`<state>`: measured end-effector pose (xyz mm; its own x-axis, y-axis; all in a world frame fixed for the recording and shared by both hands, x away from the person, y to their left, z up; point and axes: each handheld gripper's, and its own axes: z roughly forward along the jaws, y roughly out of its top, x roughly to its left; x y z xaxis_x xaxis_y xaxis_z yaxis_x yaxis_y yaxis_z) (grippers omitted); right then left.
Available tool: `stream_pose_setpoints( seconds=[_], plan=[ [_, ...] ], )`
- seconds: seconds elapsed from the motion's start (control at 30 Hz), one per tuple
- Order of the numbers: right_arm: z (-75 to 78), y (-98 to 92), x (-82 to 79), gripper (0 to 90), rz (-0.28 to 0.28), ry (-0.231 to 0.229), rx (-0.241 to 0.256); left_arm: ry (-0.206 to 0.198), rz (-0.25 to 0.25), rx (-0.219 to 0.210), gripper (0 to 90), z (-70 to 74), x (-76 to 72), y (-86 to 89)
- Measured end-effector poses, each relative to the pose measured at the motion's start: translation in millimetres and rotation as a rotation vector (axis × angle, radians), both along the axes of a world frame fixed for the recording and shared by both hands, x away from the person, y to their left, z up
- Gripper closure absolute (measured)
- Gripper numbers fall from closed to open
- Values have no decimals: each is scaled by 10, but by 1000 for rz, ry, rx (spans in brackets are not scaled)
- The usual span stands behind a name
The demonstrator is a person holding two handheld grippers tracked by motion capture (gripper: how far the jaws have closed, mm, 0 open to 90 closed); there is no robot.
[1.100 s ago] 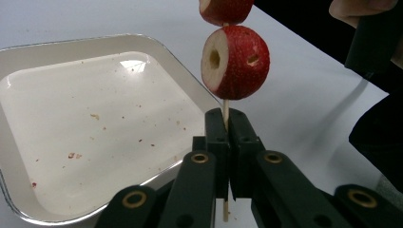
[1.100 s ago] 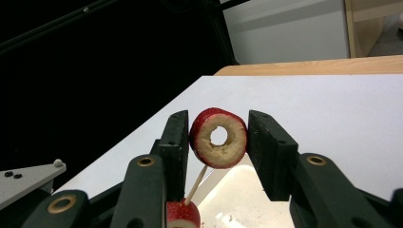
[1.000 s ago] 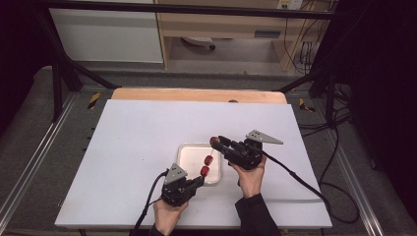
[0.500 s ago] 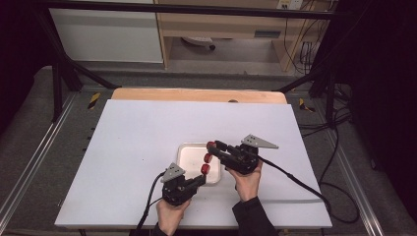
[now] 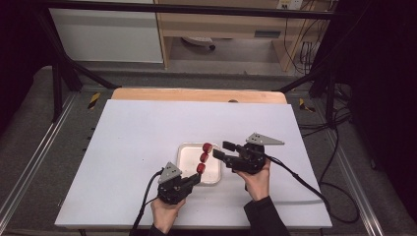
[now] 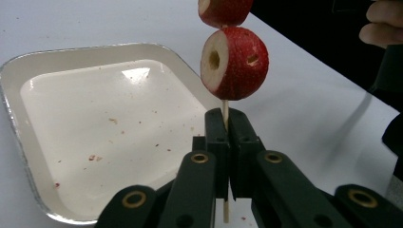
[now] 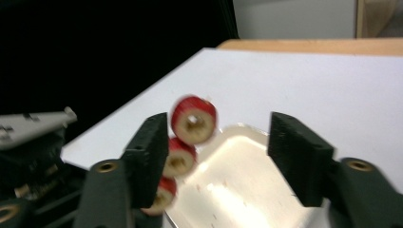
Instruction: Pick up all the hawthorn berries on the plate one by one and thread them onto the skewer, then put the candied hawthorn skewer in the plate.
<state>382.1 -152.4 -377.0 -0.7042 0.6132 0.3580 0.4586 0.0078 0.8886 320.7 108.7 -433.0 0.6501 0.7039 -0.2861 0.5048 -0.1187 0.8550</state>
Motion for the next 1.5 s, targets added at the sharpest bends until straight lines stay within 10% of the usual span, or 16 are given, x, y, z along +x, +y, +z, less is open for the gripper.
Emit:
stream_pose_setpoints(
  seconds=[0.23,0.7,1.5],
  plan=[
    [-175,-234,-12,143,15,73,-164,-5,-22,68,882,6,20,81],
    [-557,-623,-100,5,77,92,-412,-5,-34,160,881,106,139,172],
    [-702,-1021,-280,5,27,67,-430,49,-60,313,882,301,506,66]
  ],
)
